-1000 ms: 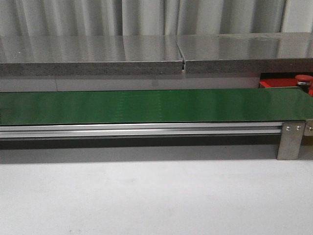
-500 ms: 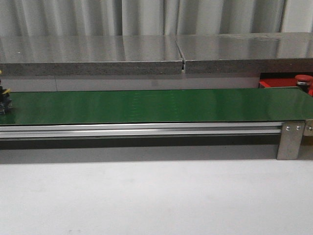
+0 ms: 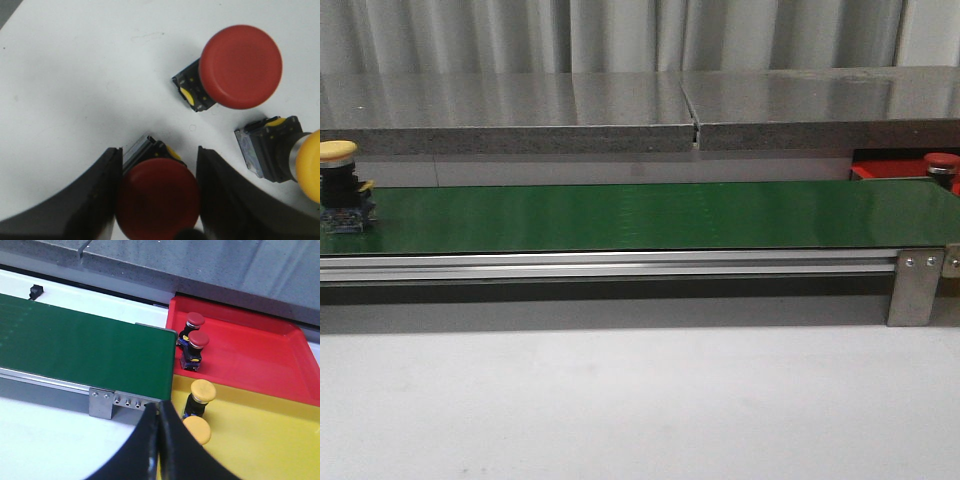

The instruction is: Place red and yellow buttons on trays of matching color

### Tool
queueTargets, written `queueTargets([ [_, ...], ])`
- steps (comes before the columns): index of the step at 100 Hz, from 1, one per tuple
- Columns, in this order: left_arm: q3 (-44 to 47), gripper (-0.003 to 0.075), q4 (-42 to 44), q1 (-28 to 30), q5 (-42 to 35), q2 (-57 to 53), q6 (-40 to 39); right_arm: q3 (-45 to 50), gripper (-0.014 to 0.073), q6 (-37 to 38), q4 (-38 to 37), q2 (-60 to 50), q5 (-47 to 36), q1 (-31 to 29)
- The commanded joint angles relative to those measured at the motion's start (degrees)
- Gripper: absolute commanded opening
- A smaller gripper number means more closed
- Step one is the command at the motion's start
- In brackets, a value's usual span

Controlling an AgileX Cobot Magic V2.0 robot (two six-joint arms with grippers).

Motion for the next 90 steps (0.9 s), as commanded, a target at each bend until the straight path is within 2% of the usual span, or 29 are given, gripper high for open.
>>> queueTargets([
  [1,-1.8,0.0157,-0.6,0.0,-0.6,-6.3,-0.3,-1.6,-0.0066,-0.6,0.2,0.3,-3.8,-0.1],
  [16,-0.8,0.0157,-0.6,-0.9,0.8,-11.4,1.6,-1.6,-0.0066,-0.6,0.2,0.3,-3.8,-0.1],
  [49,7.9,0.0157,-0.6,-6.4,0.8,-23.9,2.5,-1.6,-0.0066,-0.6,0.2,0.3,-3.6,-0.1],
  [90,15.2,0.0157,-1.7,-13.0,0.2,-25.2,2.5,-1.6,-0.0066,-0.6,0.2,0.3,-3.6,-0.1],
])
